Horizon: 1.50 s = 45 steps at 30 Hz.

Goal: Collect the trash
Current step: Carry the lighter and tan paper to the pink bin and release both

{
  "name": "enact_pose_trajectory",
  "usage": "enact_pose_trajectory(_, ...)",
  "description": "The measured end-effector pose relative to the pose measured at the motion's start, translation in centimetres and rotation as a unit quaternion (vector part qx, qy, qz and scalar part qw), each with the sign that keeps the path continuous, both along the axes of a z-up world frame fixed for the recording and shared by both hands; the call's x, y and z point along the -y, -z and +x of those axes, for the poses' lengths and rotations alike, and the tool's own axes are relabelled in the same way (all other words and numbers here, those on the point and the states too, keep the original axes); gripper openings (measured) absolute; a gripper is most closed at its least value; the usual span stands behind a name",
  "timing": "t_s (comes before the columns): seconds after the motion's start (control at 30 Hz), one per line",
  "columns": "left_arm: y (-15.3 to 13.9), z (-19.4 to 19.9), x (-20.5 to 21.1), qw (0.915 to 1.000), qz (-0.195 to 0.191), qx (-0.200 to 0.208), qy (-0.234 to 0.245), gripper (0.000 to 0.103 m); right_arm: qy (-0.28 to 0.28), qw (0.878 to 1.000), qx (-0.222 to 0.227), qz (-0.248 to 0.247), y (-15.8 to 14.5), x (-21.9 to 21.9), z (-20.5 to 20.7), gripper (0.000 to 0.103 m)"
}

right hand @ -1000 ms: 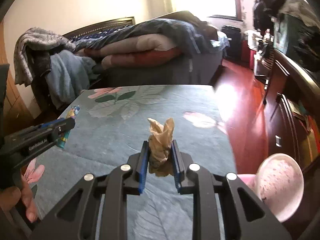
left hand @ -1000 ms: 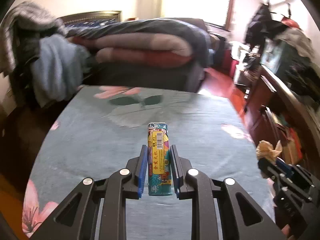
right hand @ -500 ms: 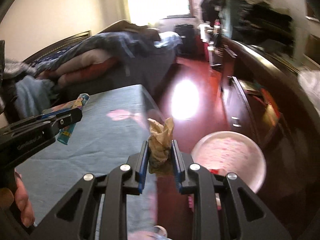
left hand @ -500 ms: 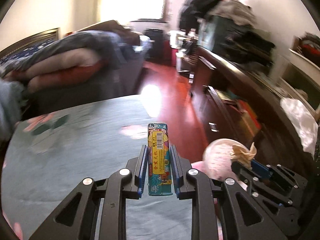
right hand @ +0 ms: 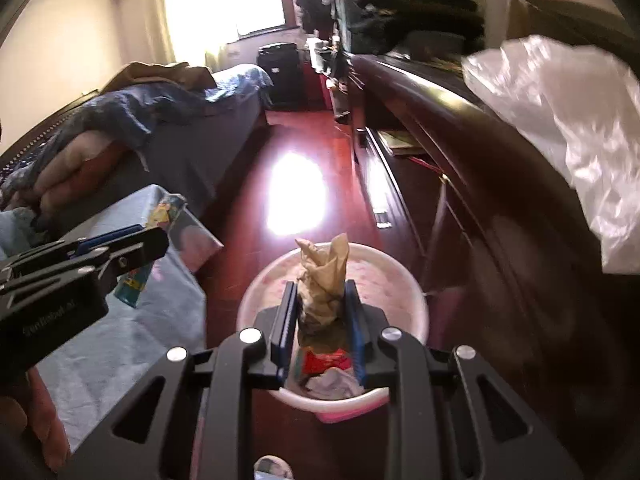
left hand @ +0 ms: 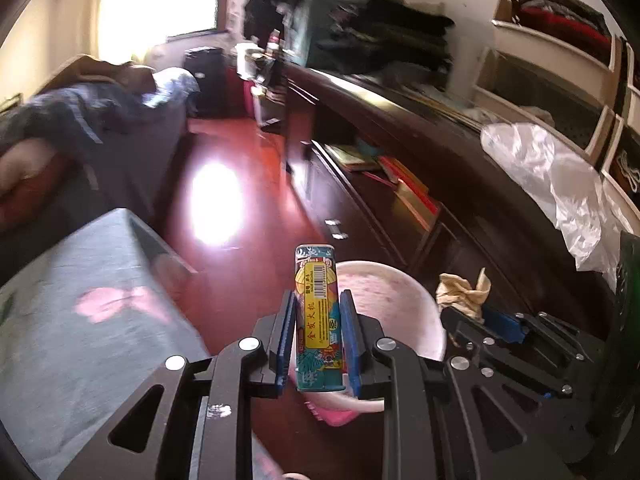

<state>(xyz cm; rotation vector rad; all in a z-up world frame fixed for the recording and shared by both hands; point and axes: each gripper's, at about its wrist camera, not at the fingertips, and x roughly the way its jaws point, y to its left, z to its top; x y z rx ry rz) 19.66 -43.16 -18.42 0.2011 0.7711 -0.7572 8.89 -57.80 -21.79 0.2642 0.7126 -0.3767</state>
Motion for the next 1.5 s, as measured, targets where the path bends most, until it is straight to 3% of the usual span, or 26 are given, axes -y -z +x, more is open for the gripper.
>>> enact_pose_trajectory(0.33,4.8,3.2,4.6,0.9979,0.018,-0.054,0.031,0.023,0.011,0.999,-0.029,0.031,4.7,3.3,2.5,0.025)
enact_pose_trajectory(0.53,5.9,4.4,5.4,0.9965,0.014,-0.073,0.038,0.023,0.009,0.999,-0.037,0.026,6.3,3.9,3.6,0.028)
enact_pose_trajectory(0.6,6.0,4.6,5.5,0.9962,0.007,-0.077,0.041,0.027,0.009,0.999,-0.038,0.025,6.6,4.0,4.0,0.03)
enact_pose_trajectory(0.83,5.7,5.8,4.8,0.9958,-0.014,-0.084,0.033,0.048,0.014,0.999,-0.032,0.02,7.1,4.1,4.7,0.068)
enact_pose_trajectory(1.27,4.1,5.8,1.5,0.9982,-0.013,-0.059,-0.002,0.082,0.028,0.997,-0.066,0.019,6.9,1.8,4.4,0.086)
enact_pose_trajectory(1.5,1.2,4.9,-2.8,0.9988,-0.011,-0.02,-0.043,0.096,0.014,0.998,-0.054,0.023,3.7,-2.1,3.7,0.098)
